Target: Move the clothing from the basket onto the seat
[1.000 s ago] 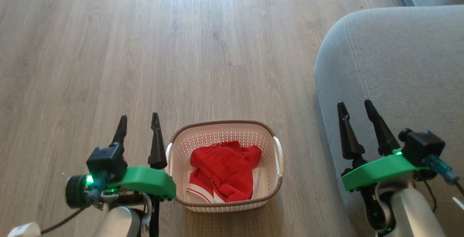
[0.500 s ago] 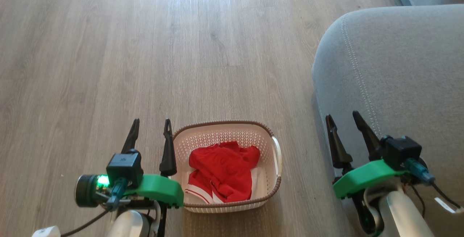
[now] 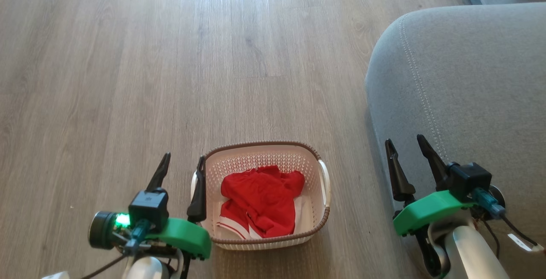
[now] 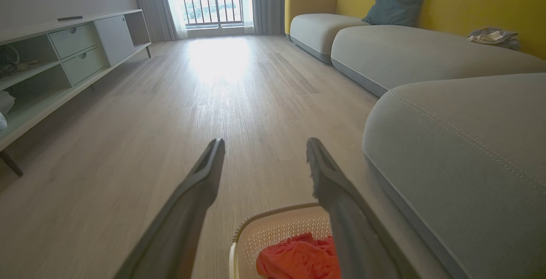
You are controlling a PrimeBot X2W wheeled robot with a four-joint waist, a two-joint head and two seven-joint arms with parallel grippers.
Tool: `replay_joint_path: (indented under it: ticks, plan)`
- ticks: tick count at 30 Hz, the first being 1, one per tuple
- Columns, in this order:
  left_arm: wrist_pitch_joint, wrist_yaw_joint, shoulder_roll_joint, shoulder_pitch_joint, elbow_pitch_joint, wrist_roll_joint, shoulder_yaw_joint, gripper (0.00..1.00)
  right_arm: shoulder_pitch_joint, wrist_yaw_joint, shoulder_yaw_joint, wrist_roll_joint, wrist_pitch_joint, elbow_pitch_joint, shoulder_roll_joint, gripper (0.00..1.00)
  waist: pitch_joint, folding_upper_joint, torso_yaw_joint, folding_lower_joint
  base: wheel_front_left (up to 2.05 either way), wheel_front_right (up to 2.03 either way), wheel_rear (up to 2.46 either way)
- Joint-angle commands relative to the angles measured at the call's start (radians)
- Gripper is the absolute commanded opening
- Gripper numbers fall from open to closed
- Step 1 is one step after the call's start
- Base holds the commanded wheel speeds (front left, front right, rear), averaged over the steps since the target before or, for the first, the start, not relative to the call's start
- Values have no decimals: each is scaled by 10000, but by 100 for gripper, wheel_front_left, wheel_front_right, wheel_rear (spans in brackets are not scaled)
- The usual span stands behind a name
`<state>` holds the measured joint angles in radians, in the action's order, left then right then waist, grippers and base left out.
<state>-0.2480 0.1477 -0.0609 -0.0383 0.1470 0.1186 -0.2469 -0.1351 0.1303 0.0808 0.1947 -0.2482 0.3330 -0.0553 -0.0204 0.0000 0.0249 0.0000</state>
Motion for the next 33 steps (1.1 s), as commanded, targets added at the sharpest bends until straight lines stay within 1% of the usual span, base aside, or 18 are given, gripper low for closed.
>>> replay_joint_path:
  ticks: [1,6,15,19,25,31,32,33]
  plan:
    - [-137,-68,62,-319,-318,-61,431,100,-533,4,223,-18,-136,-264,51,100,0,0,-10,0,0,0,0]
    - [-137,-263,98,-304,-262,-110,610,100,-591,4,211,-17,-136,-236,51,100,8,0,-7,0,0,0,0]
    - [-137,-289,104,-280,-9,225,418,100,-556,4,226,43,-136,-156,51,100,-30,0,1,0,0,0,0]
    - [-137,-577,105,-338,515,678,271,100,-497,4,125,178,-136,-120,51,100,-243,0,34,0,0,0,0]
    - [-138,-771,105,-773,687,746,424,100,-641,4,36,-47,-136,-356,51,100,-1290,0,301,0,0,0,0]
    - [-138,-1263,106,-1666,1231,297,436,100,-809,4,-162,-322,-136,-883,51,100,-2949,0,530,0,0,0,0]
    - [-138,-1263,106,-1666,1231,297,436,100,-809,4,-162,-322,-136,-883,51,100,-2949,0,530,0,0,0,0]
    - [-138,-1338,106,-1861,1387,159,436,100,-841,4,-190,-351,-136,-987,51,100,-3275,0,551,0,0,0,0]
